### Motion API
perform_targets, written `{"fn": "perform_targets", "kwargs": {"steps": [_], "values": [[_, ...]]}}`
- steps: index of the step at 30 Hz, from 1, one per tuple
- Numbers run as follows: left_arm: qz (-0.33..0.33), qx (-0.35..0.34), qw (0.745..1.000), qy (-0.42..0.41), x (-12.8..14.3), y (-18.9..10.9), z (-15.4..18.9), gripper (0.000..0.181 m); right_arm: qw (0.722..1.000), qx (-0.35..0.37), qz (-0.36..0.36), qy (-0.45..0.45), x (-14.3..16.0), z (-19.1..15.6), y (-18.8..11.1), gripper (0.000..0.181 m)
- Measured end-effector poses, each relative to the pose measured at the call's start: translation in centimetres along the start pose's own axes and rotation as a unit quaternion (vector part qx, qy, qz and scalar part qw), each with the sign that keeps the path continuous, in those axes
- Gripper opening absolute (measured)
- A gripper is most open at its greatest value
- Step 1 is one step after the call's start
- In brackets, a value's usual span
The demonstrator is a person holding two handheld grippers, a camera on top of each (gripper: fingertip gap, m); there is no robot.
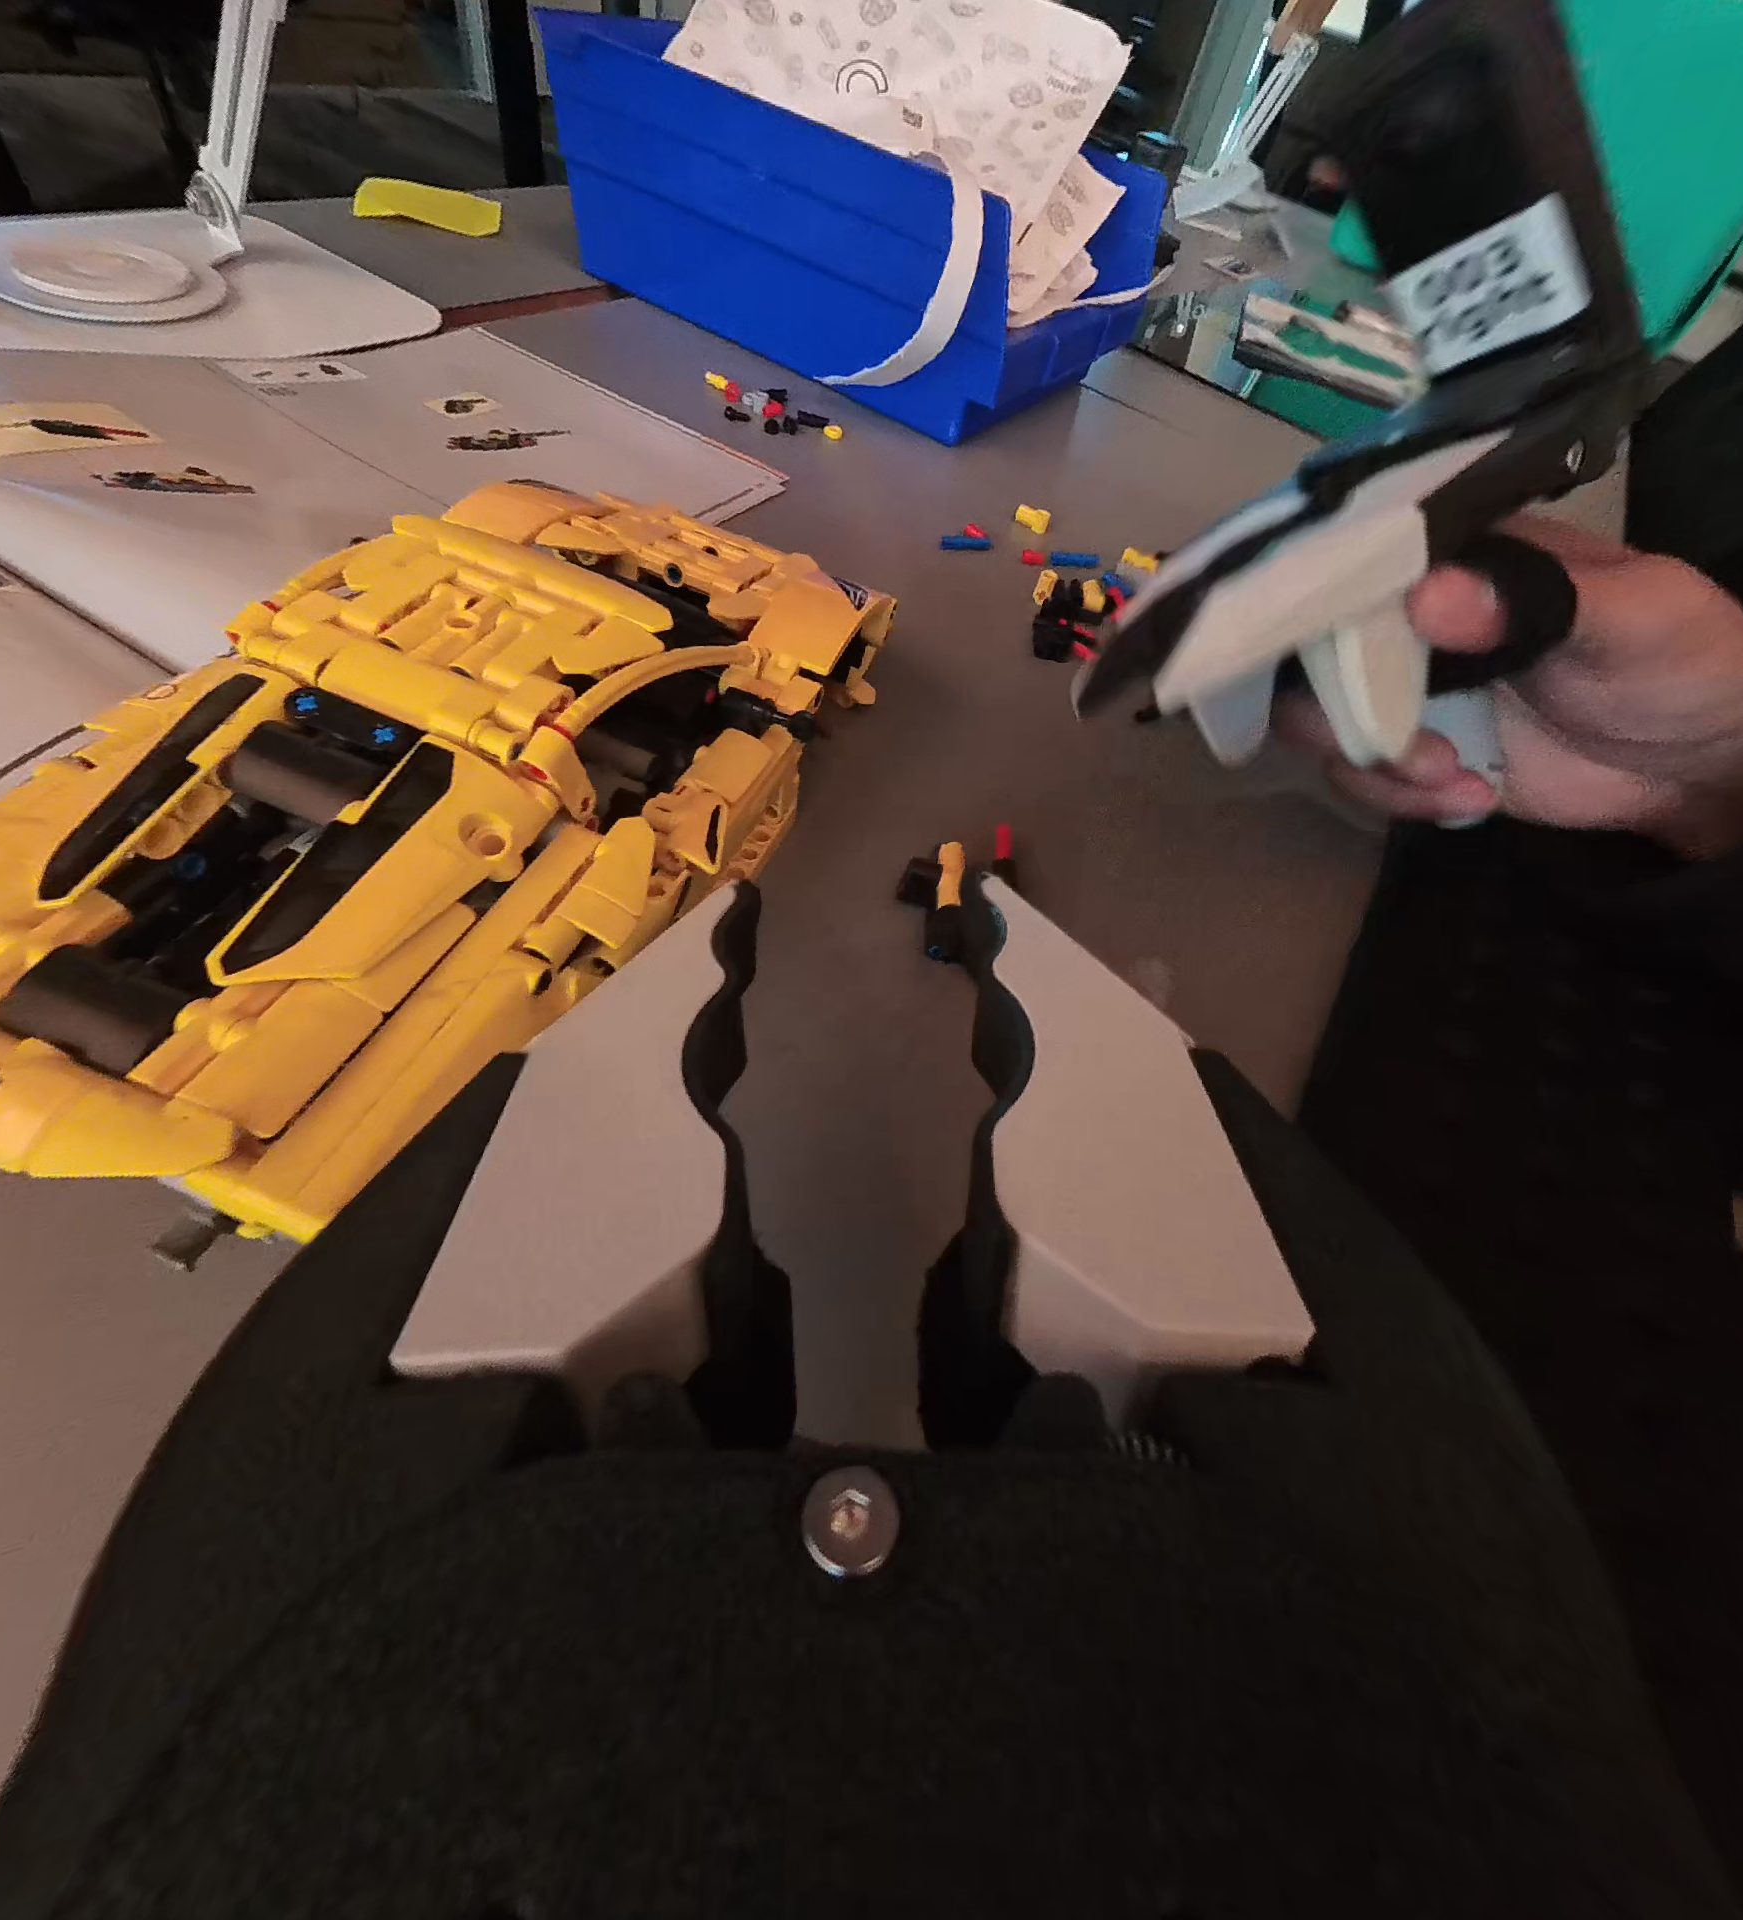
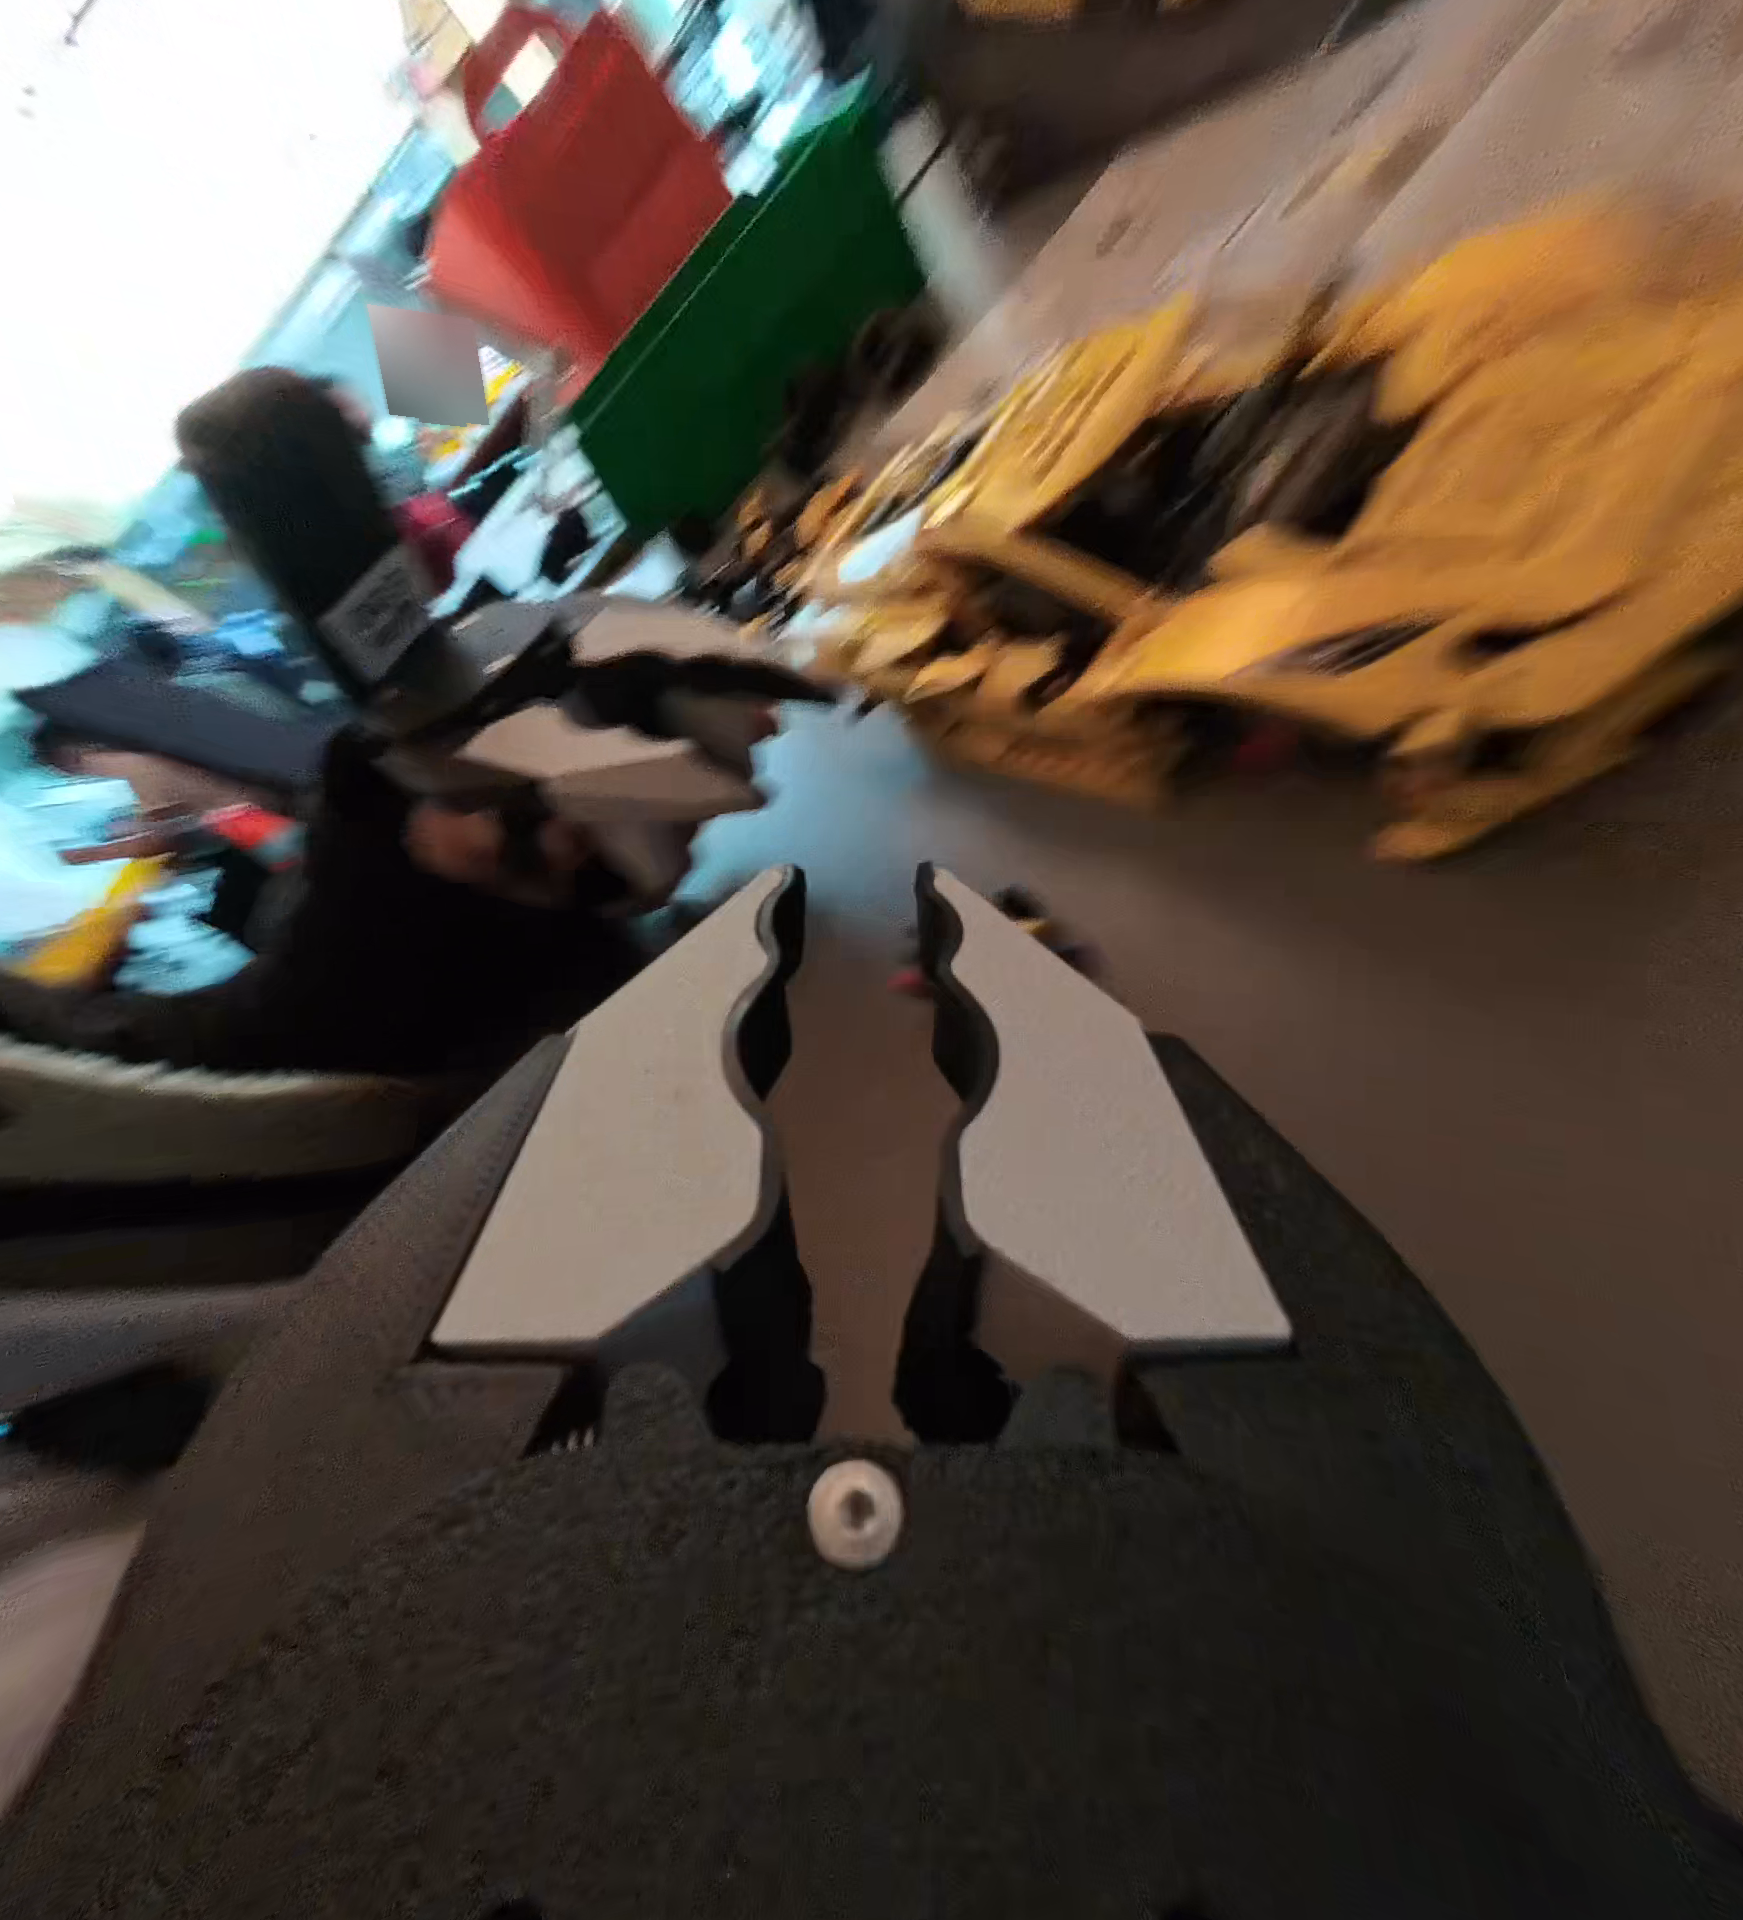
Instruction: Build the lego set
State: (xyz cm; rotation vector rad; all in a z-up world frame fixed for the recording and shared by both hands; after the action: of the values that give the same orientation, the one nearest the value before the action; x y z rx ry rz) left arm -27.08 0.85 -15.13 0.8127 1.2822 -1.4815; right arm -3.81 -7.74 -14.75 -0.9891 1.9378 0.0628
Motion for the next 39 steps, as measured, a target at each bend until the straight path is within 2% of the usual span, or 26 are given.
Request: {"fn": "perform_targets", "kwargs": {"steps": [3, 5, 7, 9, 10, 12, 15, 19, 21, 23, 26, 31, 36, 39], "values": [[-0.004, -0.001, 1.000, 0.000, -0.1, -0.2, -0.1, 0.038, 0.986, 0.093, 0.096, -0.102, -1.1, 0.5, -2.0, 0.030], [0.011, -0.003, 1.000, -0.009, -0.3, -0.5, -0.2, 0.038, 0.972, 0.138, 0.126, -0.139, -1.2, 0.4, -2.4, 0.031], [0.020, -0.014, 0.999, -0.025, -0.6, -1.1, -0.7, 0.038, 0.968, 0.160, 0.120, -0.154, -1.0, 0.4, -2.1, 0.037], [0.013, -0.028, 0.999, -0.033, -0.7, -2.0, -1.6, 0.022, 0.964, 0.180, 0.114, -0.161, -0.9, 0.4, -1.9, 0.045], [0.015, -0.030, 0.999, -0.038, -0.7, -2.6, -2.1, 0.020, 0.961, 0.190, 0.114, -0.167, -0.9, 0.5, -1.9, 0.048], [0.038, -0.003, 0.998, -0.046, -0.9, -3.7, -2.7, 0.021, 0.956, 0.210, 0.109, -0.176, -0.7, 0.9, -1.7, 0.050], [0.060, 0.065, 0.993, -0.077, -1.0, -4.7, -3.1, 0.035, 0.961, 0.210, 0.084, -0.159, -0.4, 1.5, -1.1, 0.055], [0.081, 0.089, 0.987, -0.108, -1.3, -5.0, -3.5, 0.043, 0.963, 0.205, 0.088, -0.149, -0.7, 1.8, -1.1, 0.049], [0.073, 0.036, 0.992, -0.096, -1.3, -4.8, -4.1, 0.054, 0.964, 0.205, 0.097, -0.138, -0.8, 2.1, -1.3, 0.046], [0.090, -0.055, 0.993, -0.052, -1.5, -5.3, -4.8, 0.054, 0.966, 0.206, 0.103, -0.120, -0.8, 2.4, -1.6, 0.045], [0.120, -0.124, 0.983, -0.058, -2.0, -6.5, -5.8, 0.052, 0.970, 0.187, 0.119, -0.095, -1.0, 2.4, -2.0, 0.043], [0.147, -0.103, 0.976, -0.124, -1.9, -7.7, -7.0, 0.035, 0.970, 0.188, 0.120, -0.097, -0.9, 2.3, -2.1, 0.042], [0.115, -0.103, 0.980, -0.128, -1.2, -6.8, -7.1, 0.035, 0.971, 0.186, 0.114, -0.100, -0.9, 2.3, -1.9, 0.040], [0.130, -0.076, 0.980, -0.126, -1.2, -6.4, -6.6, 0.033, 0.967, 0.199, 0.118, -0.109, -1.1, 2.4, -1.9, 0.040]]}}
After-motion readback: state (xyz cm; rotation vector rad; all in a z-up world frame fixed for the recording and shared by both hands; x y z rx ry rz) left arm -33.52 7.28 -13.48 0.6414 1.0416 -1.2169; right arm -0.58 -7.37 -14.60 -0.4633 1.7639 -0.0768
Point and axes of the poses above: each gripper's, where its closed fingertips meet, y out along the fingers, x out of its underside, z = x × y across the jaws, the point moved 10 cm from there along -y, back along the fingers, and after that the axes turned 6 degrees about x, right-handed, at the moved point
